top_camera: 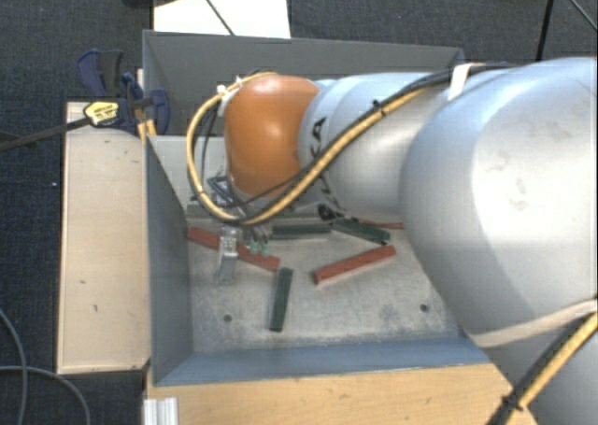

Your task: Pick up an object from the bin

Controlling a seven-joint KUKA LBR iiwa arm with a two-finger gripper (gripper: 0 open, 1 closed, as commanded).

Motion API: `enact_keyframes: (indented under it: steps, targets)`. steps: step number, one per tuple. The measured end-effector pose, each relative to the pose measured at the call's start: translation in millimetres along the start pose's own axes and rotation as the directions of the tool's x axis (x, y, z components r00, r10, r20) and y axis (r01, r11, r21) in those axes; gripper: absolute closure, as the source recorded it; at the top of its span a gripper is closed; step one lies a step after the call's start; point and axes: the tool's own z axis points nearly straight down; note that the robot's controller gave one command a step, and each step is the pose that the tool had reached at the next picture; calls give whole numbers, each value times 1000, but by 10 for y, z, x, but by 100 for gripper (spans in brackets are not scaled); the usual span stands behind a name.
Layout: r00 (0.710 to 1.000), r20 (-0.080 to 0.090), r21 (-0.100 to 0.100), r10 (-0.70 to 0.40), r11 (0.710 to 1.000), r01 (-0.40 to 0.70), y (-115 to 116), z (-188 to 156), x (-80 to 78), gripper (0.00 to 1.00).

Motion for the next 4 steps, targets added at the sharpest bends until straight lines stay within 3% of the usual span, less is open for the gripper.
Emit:
enact_keyframes:
  steps: [1, 2, 3, 4]
  targets:
    - [1000, -4, 2, 0, 1000, 0, 152, 329, -72, 100]
    - [1000, -4, 2, 0, 1000, 0, 152, 329, -72, 100]
    - [1000, -8, 4, -18, 1000, 18, 103, -151, -65, 100]
    - [999, -3, 1, -38, 999, 38, 89, -544, -79, 0]
